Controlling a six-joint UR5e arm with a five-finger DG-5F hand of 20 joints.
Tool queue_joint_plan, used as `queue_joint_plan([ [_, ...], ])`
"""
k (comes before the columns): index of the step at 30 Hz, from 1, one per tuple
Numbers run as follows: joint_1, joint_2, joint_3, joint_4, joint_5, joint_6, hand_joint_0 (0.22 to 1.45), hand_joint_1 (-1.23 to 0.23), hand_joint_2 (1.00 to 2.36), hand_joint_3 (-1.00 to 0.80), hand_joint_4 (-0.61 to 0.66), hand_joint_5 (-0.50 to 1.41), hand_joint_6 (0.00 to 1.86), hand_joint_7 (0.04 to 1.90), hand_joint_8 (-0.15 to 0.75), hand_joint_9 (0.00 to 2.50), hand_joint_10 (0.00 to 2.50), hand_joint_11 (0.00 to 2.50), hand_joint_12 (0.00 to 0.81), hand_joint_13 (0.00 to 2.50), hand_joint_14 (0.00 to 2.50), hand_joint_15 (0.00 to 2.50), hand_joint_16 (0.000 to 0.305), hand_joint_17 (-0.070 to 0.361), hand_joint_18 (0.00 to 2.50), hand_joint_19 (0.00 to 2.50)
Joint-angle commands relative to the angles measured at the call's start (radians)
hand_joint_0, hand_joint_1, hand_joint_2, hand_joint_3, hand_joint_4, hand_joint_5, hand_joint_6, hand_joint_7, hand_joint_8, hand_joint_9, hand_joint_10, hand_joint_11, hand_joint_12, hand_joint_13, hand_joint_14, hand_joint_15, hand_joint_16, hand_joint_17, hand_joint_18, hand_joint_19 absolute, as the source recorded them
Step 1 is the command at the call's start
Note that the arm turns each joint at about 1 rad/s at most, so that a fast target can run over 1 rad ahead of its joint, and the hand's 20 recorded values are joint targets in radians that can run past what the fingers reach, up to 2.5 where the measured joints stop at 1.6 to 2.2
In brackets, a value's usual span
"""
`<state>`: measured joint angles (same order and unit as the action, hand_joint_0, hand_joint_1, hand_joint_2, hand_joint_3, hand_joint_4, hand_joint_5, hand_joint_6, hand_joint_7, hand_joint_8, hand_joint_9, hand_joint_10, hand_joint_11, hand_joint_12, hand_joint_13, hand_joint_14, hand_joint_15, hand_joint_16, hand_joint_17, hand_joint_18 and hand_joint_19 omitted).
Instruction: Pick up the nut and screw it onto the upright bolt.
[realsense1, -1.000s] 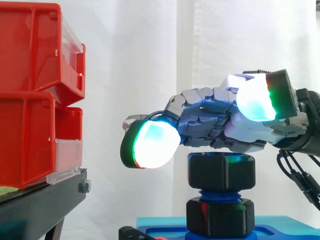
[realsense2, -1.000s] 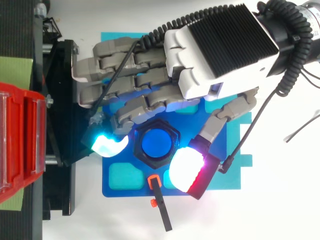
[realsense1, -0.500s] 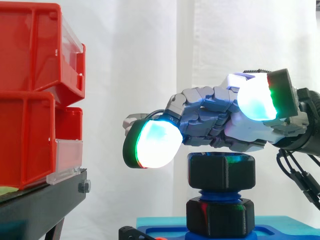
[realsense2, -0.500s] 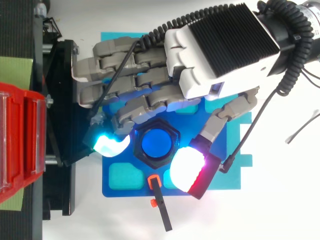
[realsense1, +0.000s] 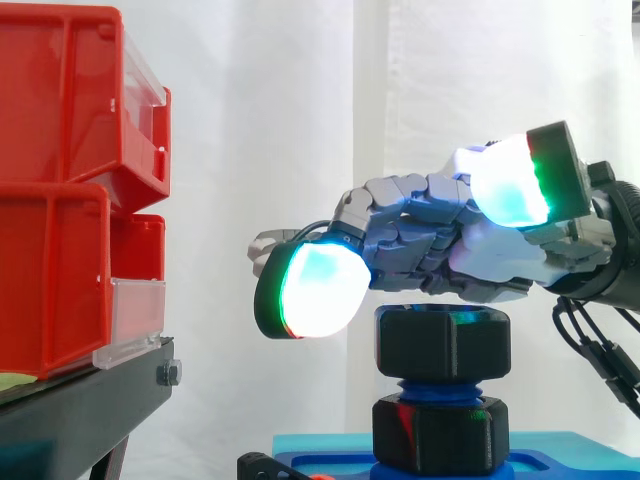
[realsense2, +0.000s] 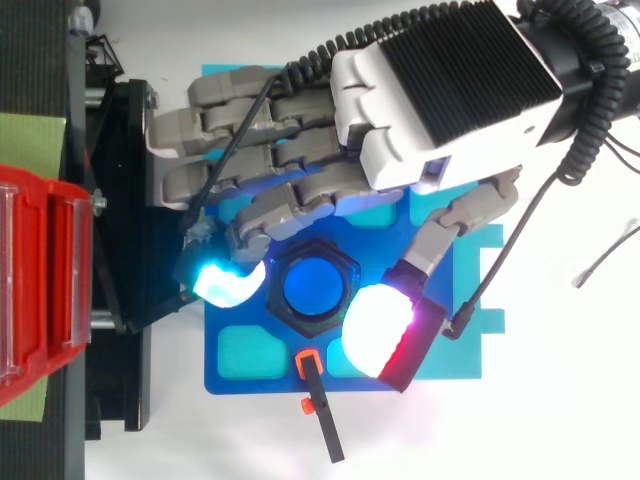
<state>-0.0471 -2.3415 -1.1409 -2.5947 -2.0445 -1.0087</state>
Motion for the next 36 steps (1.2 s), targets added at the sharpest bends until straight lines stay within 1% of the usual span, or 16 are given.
queue_joint_plan([
  [1, 0.001, 0.001, 0.012, -0.002, -0.009, 0.002, 0.47, -0.14, 1.00, -0.50, 0.21, -0.15, 0.50, 0.78, 0.232, 0.28, 0.00, 0.00, 0.316, 0.05, 0.00, 0.00, 0.039, 0.088, 0.00, 0.00],
  [3, 0.001, 0.001, 0.021, -0.004, -0.011, 0.002, 0.47, -0.14, 1.00, -0.50, 0.21, -0.15, 0.50, 0.79, 0.232, 0.29, 0.00, 0.00, 0.316, 0.05, 0.00, 0.00, 0.039, 0.087, 0.00, 0.00],
  [7, 0.006, -0.001, 0.021, -0.004, -0.008, 0.002, 0.47, -0.16, 1.00, -0.50, 0.21, -0.14, 0.50, 0.78, 0.233, 0.31, 0.00, 0.00, 0.316, 0.07, 0.00, 0.00, 0.039, 0.087, 0.00, 0.00],
  [11, 0.006, 0.001, 0.020, -0.005, -0.011, 0.004, 0.47, -0.15, 1.00, -0.50, 0.21, -0.14, 0.50, 0.78, 0.233, 0.32, 0.00, 0.00, 0.315, 0.08, 0.00, 0.00, 0.039, 0.087, 0.00, 0.00],
  [20, 0.006, 0.001, 0.020, -0.033, -0.008, 0.002, 0.47, -0.15, 1.00, -0.50, 0.21, -0.14, 0.50, 0.79, 0.237, 0.34, 0.00, 0.00, 0.314, 0.09, 0.00, 0.00, 0.039, 0.088, 0.00, 0.00],
  [36, 0.006, 0.001, 0.020, -0.038, -0.011, 0.006, 0.47, -0.15, 1.00, -0.50, 0.21, -0.14, 0.50, 0.79, 0.237, 0.35, 0.00, 0.00, 0.314, 0.10, 0.00, 0.00, 0.039, 0.088, 0.00, 0.00],
])
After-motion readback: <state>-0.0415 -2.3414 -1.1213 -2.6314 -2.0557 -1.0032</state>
